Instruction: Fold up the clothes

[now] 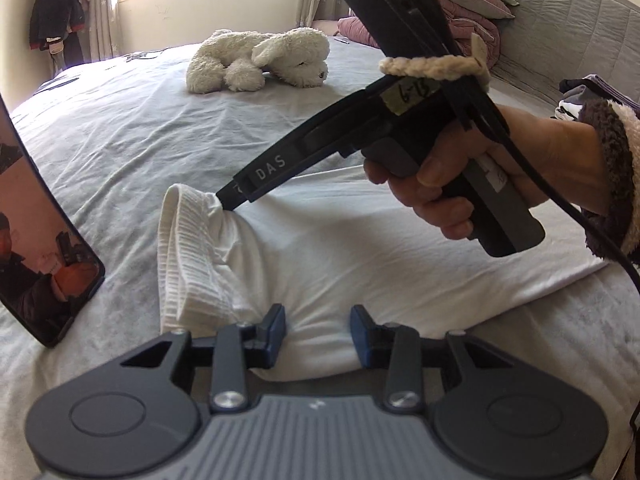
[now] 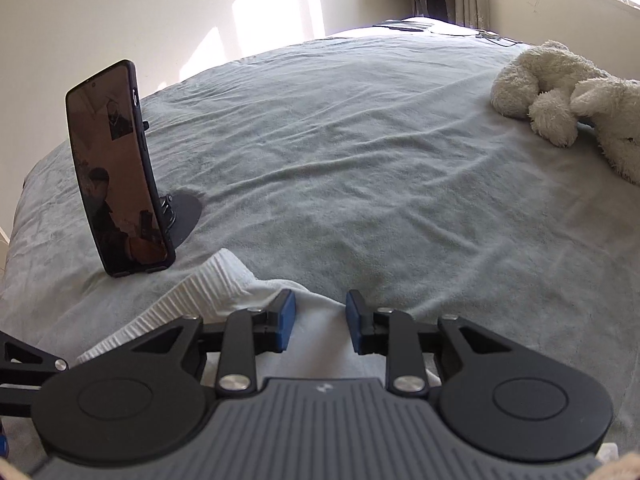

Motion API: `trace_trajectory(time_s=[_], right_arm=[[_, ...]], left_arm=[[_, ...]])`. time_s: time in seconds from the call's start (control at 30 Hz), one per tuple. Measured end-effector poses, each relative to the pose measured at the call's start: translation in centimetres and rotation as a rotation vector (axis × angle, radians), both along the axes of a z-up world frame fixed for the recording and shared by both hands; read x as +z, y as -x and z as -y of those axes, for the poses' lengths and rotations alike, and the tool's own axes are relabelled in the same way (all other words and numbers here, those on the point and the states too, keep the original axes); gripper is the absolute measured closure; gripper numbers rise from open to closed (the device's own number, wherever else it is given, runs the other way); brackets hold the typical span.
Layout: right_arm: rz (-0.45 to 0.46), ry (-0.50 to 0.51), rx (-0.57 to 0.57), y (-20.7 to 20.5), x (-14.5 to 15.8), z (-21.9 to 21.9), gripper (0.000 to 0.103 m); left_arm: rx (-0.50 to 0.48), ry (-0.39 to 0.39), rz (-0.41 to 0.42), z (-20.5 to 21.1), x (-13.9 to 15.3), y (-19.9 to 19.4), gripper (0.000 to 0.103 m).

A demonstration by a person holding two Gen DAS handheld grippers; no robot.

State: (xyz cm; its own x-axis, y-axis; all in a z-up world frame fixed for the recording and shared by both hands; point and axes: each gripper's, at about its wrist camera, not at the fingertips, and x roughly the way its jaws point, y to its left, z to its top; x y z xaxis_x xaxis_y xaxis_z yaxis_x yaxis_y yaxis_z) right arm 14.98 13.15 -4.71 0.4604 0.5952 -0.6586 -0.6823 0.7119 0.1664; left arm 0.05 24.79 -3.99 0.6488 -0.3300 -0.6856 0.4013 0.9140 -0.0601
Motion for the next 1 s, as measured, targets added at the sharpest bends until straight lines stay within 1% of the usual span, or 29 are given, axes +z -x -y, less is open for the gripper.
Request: trace_trajectory(time_s=[0.13, 0.2, 0.27, 0.37, 0.47, 0.53, 0.67, 0.77, 0.87, 0.9, 1.0], right_arm=[[-0.024, -0.062, 0.026, 1.1, 1.3, 1.2, 0.073], [-0.033, -0.077, 0.056, 1.8, 1.6, 0.9, 0.073], [-0.039, -0.088, 0.088, 2.4, 1.8, 0.3, 0.073], [-0.026, -0.080, 0.108, 2.6, 1.6, -1.3, 0.073], [-0.027, -0.063, 0.089, 1.9, 0.5, -2.5, 0.073], [-0.032, -0.061, 0.074, 1.3, -0.2, -3.0, 0.074], [-0.055, -0.097, 0.050, 0.5, -0.2, -2.9, 0.074], [-0.044, -0.119, 0.026, 1.0, 1.2, -1.0, 0.073], [-0.012, -0.127, -0.002, 2.2, 2.8, 2.0, 0.068], [0.000, -0.127, -0.018, 2.7, 3.4, 3.4, 0.066], [0.019, -0.120, -0.081, 4.3, 4.4, 7.7, 0.065]], left_arm=[[0.050, 0.042, 0.076, -1.3, 1.2, 0.6, 0.066], [0.090, 0.065, 0.102, -2.0, 1.6, 0.5, 0.066], [0.117, 0.068, 0.092, -2.4, 1.4, 0.0, 0.066], [0.128, 0.020, 0.046, -2.5, 0.4, -0.5, 0.066], [0.102, -0.044, 0.038, -2.2, -0.6, -0.5, 0.069], [0.103, -0.047, 0.029, -2.2, -0.5, -0.5, 0.069], [0.096, -0.062, 0.010, -2.1, -0.1, -0.8, 0.069], [0.091, -0.105, 0.007, -1.3, 0.3, -0.7, 0.068], [0.099, -0.128, 0.011, -0.8, 0.9, -0.5, 0.062], [0.105, -0.126, 0.014, -0.6, 1.2, -0.4, 0.059], [0.122, -0.100, 0.035, -0.1, 2.1, -0.3, 0.054]])
